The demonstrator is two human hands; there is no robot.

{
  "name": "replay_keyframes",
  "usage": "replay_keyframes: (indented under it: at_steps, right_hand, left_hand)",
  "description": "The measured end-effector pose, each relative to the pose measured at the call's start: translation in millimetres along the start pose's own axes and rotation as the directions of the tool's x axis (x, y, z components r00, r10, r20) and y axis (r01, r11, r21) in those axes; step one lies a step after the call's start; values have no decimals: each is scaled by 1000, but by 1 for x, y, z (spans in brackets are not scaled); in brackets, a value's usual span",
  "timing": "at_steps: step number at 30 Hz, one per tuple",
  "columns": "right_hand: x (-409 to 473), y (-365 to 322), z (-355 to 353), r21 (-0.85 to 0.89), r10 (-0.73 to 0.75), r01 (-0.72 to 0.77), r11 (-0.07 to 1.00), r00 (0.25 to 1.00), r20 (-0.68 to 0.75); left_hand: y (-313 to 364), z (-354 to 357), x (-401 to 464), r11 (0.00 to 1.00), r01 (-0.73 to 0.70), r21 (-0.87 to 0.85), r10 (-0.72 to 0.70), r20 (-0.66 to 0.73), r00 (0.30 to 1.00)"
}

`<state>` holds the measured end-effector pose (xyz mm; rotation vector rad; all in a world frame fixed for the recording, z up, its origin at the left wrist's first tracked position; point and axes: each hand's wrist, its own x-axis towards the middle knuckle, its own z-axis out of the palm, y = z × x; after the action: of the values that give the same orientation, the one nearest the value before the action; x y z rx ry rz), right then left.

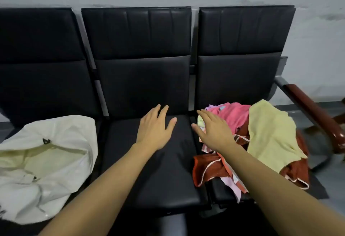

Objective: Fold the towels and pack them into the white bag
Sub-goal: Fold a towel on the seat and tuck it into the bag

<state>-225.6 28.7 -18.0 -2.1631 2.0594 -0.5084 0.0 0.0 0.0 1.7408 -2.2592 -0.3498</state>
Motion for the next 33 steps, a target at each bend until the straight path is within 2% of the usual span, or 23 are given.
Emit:
replay_keyframes:
  at_steps: [3,6,8,12,16,19,21,24,26,30,33]
  right_hand:
    - [-17,30,14,14,33,-35,999,992,118]
    - [-38,59,45,70,54,-83,994,939,340]
    - [-45,74,66,131,90,-157,979,905,416]
    - [-52,100,114,152,122,-209,966,887,445]
    - [-54,110,139,149,97,-179,973,894,437]
    - [-53,116,149,162,78,-165,973,894,442]
    - [-53,118,150,156,70,-157,975,887,456]
    - [-41,117,142,154,58,-142,978,890,452]
    - [-25,109,129,196,34,-133,972,897,440]
    - [12,73,97,461,-62,-188,867,878,475]
    - [32,46,79,533,-94,-183,826,888,450]
  left_hand:
    - [21,32,-1,999,-47,10,45,85,995]
    - [40,76,-3,998,-66,-12,67,217,974]
    - [46,107,1,998,-36,-48,49,305,951]
    - [48,174,4,990,139,-30,-110,456,883]
    - [40,224,2,937,349,-13,-294,509,809]
    - [38,245,3,884,422,-204,-249,557,792]
    - [40,246,4,820,435,-372,-199,526,827]
    - [38,232,8,821,310,-479,-129,374,919]
    - [32,210,12,838,199,-507,-47,298,954]
    - [21,147,23,855,1,-519,159,264,951]
    - [11,101,33,884,-115,-452,238,225,945]
